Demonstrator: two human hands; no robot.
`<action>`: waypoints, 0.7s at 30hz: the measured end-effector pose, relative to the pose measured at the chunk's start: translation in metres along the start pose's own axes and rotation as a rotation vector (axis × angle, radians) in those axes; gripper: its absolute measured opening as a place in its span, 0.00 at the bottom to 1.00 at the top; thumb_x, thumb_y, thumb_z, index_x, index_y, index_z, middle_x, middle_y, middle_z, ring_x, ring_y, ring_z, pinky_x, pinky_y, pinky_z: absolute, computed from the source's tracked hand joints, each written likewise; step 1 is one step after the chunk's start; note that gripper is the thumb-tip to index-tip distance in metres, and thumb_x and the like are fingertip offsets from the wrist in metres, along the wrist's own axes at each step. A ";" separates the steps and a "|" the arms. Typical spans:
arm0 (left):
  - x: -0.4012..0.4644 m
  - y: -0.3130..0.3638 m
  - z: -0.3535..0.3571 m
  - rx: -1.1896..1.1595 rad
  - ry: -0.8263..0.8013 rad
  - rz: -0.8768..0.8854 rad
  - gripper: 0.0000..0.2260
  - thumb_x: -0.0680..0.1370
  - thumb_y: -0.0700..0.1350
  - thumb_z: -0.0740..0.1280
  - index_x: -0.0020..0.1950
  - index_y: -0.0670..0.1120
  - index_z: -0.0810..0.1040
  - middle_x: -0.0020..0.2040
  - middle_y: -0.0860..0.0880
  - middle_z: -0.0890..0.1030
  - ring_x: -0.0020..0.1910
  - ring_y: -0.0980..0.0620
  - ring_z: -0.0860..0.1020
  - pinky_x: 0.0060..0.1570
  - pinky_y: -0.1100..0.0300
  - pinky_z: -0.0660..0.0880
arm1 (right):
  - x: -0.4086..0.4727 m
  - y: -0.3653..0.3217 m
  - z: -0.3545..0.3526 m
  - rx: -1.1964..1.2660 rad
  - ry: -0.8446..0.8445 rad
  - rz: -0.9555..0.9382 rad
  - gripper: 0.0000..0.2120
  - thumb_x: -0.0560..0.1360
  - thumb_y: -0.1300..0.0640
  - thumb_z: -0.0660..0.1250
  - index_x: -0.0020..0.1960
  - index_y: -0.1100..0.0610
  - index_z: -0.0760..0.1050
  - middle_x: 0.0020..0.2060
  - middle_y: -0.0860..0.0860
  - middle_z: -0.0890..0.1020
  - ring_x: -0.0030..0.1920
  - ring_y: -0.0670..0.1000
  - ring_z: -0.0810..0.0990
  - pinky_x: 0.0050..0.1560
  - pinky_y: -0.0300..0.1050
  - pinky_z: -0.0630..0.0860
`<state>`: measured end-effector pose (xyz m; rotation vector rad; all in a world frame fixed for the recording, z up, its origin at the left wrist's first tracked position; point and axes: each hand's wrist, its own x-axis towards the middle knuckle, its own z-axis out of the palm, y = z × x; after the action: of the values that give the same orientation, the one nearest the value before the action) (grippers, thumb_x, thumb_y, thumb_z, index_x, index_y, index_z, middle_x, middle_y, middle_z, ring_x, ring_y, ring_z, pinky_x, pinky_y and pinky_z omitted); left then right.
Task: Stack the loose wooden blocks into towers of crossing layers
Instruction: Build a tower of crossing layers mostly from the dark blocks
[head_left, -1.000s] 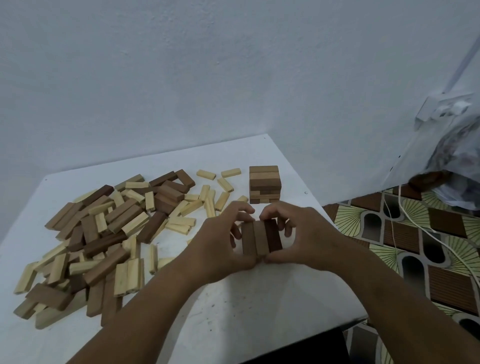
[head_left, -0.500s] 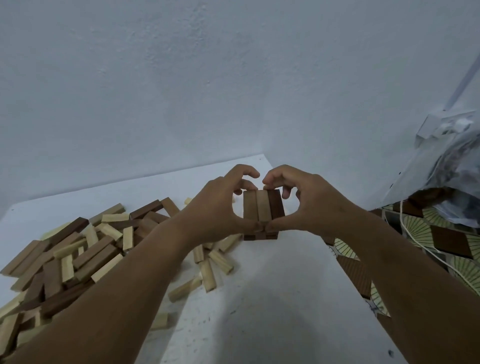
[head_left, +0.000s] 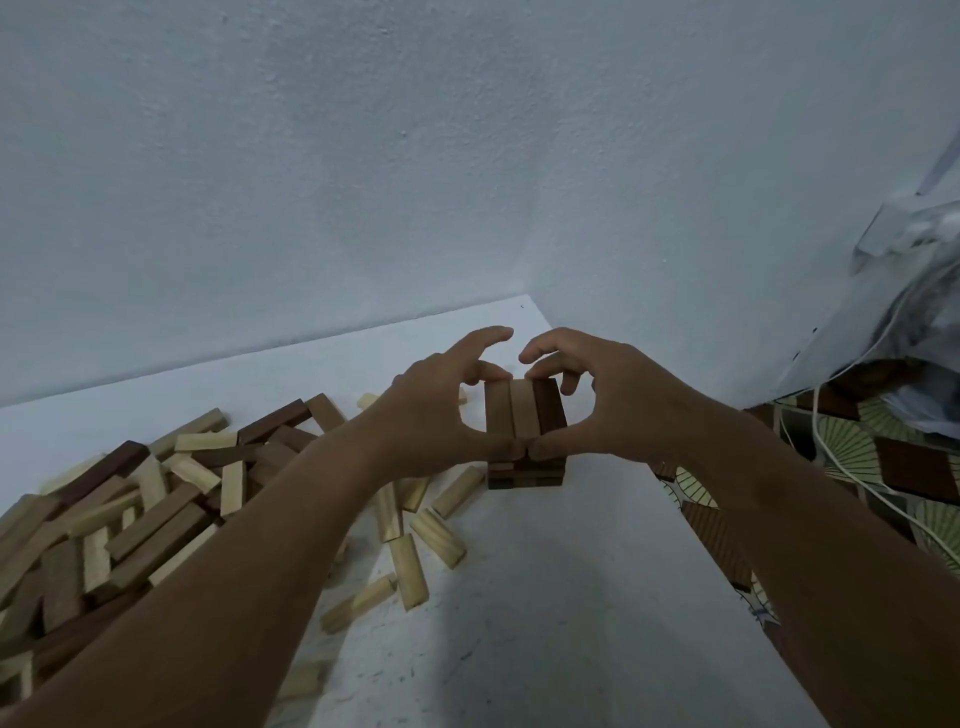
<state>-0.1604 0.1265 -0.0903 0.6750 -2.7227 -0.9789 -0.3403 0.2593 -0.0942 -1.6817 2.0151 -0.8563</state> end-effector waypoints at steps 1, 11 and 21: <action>-0.001 -0.001 0.001 -0.003 -0.009 -0.008 0.48 0.66 0.57 0.80 0.76 0.65 0.53 0.68 0.62 0.73 0.69 0.57 0.67 0.69 0.48 0.65 | -0.002 0.002 0.000 0.002 -0.004 0.004 0.37 0.59 0.44 0.82 0.62 0.36 0.67 0.57 0.37 0.78 0.53 0.43 0.75 0.50 0.39 0.74; -0.011 -0.018 -0.001 -0.053 0.084 -0.028 0.50 0.67 0.50 0.80 0.78 0.63 0.51 0.63 0.67 0.75 0.67 0.65 0.68 0.63 0.63 0.65 | -0.015 0.012 -0.004 0.021 0.064 -0.031 0.39 0.61 0.46 0.82 0.67 0.41 0.68 0.60 0.34 0.77 0.55 0.42 0.75 0.45 0.32 0.68; -0.007 -0.021 0.001 -0.053 0.093 -0.005 0.49 0.68 0.50 0.80 0.79 0.61 0.51 0.63 0.67 0.76 0.65 0.67 0.69 0.58 0.68 0.64 | -0.011 0.018 0.003 0.003 0.106 -0.039 0.33 0.64 0.47 0.80 0.65 0.42 0.70 0.57 0.35 0.77 0.53 0.41 0.76 0.44 0.34 0.69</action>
<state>-0.1470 0.1159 -0.1051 0.7006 -2.6071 -0.9914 -0.3495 0.2708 -0.1091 -1.7130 2.0548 -0.9805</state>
